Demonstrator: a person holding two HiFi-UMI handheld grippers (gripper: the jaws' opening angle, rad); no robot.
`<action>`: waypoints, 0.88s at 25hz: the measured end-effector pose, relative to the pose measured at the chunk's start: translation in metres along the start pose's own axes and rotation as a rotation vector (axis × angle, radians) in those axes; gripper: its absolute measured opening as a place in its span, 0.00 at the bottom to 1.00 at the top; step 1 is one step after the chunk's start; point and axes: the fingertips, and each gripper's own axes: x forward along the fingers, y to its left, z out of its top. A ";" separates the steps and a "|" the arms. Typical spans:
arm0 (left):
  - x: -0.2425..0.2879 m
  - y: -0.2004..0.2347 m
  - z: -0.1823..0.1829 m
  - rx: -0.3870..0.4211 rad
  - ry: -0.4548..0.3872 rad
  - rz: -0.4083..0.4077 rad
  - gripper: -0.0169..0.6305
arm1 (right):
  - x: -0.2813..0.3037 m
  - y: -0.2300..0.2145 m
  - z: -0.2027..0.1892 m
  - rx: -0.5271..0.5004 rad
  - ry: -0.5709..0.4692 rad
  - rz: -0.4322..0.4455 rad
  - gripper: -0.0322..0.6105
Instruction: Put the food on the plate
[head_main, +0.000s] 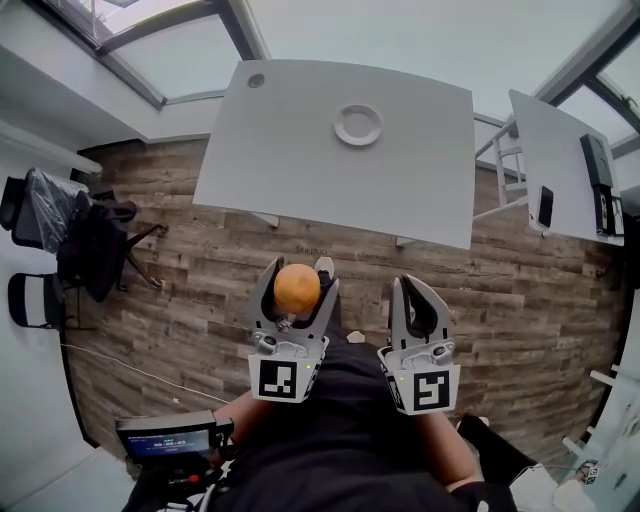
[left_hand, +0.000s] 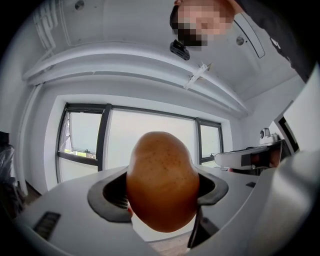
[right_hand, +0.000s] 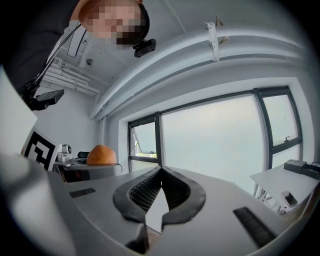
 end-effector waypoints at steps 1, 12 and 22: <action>0.007 0.007 0.001 0.002 0.000 -0.002 0.55 | 0.010 0.000 0.002 -0.008 0.002 -0.003 0.06; 0.087 0.079 0.018 0.016 -0.051 -0.044 0.56 | 0.125 0.016 0.006 -0.061 0.037 0.027 0.06; 0.122 0.088 0.023 0.003 -0.046 -0.045 0.55 | 0.159 -0.001 0.015 -0.067 0.033 0.008 0.06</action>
